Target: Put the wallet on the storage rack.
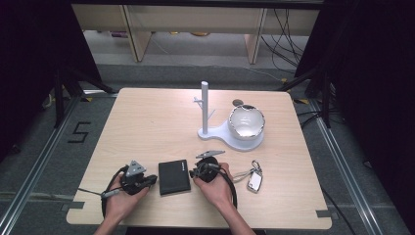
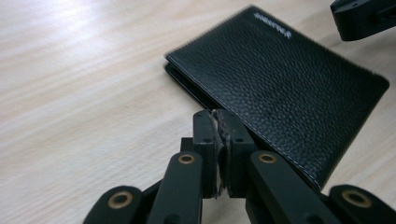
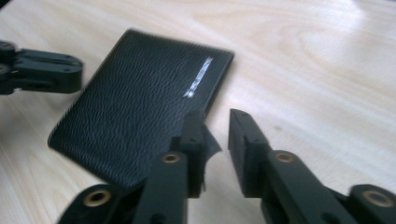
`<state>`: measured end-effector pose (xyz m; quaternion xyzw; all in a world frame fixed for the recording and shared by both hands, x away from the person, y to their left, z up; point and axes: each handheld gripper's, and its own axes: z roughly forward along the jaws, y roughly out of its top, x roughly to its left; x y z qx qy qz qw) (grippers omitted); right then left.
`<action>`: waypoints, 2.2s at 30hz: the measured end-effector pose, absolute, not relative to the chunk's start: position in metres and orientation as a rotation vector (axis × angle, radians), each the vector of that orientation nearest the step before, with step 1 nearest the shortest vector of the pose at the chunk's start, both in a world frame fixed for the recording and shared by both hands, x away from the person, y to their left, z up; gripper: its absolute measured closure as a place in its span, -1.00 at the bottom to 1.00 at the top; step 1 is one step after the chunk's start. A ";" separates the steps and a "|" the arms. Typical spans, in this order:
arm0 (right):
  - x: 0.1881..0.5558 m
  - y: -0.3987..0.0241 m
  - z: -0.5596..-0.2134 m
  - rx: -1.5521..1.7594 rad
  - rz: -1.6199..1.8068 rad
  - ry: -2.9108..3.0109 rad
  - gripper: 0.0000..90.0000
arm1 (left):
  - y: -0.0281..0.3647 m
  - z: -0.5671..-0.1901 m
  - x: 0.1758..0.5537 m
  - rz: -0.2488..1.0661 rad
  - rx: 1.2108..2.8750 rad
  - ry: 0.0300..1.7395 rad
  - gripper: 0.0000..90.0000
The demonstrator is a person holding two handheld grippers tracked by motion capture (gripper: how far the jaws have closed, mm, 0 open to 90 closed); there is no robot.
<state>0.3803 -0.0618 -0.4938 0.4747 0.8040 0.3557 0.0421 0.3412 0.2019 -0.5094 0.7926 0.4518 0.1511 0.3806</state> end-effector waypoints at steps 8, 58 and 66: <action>0.405 -0.065 -0.494 1.548 1.118 2.476 0.46 | 0.189 -0.503 0.331 0.302 1.989 1.093 0.72; 0.365 -0.064 -0.505 1.792 1.202 2.621 0.30 | 0.179 -0.511 0.327 0.356 2.046 1.047 0.96; 0.365 -0.060 -0.504 1.746 1.151 2.609 0.37 | 0.177 -0.511 0.326 0.355 2.037 1.054 0.99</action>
